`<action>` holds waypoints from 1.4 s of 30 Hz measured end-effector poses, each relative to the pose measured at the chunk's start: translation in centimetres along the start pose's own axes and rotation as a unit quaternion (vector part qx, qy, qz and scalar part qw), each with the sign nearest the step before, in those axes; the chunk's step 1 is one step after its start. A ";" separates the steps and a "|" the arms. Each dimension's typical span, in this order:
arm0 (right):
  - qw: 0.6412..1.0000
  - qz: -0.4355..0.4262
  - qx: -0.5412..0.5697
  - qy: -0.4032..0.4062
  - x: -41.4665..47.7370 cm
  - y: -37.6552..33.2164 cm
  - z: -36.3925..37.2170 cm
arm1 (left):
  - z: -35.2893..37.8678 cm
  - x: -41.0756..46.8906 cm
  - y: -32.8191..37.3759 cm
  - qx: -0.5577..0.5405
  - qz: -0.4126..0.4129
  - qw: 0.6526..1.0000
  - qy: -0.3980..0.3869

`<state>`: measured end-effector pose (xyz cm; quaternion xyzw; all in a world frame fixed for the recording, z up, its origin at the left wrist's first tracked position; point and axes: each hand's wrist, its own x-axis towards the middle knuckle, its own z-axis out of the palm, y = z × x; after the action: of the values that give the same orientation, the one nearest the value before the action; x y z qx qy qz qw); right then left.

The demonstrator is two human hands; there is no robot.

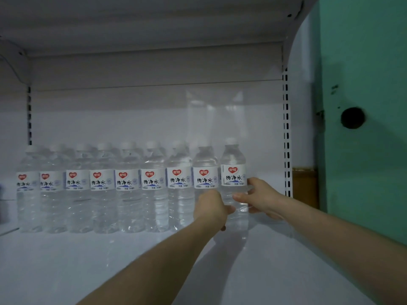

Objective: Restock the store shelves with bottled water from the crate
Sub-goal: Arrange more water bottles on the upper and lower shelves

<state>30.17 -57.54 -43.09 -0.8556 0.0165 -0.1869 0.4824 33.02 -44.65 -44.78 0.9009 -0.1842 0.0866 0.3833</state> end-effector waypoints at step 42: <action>0.981 -0.186 0.049 0.005 -20.7 -10.8 15.3 | -12.5 -23.1 -10.1 -0.347 0.098 0.930 0.067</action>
<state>14.42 -34.90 -47.53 -0.8181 -0.1501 -0.2782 0.4804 15.70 -23.04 -49.61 0.6810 -0.2639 0.1148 0.6734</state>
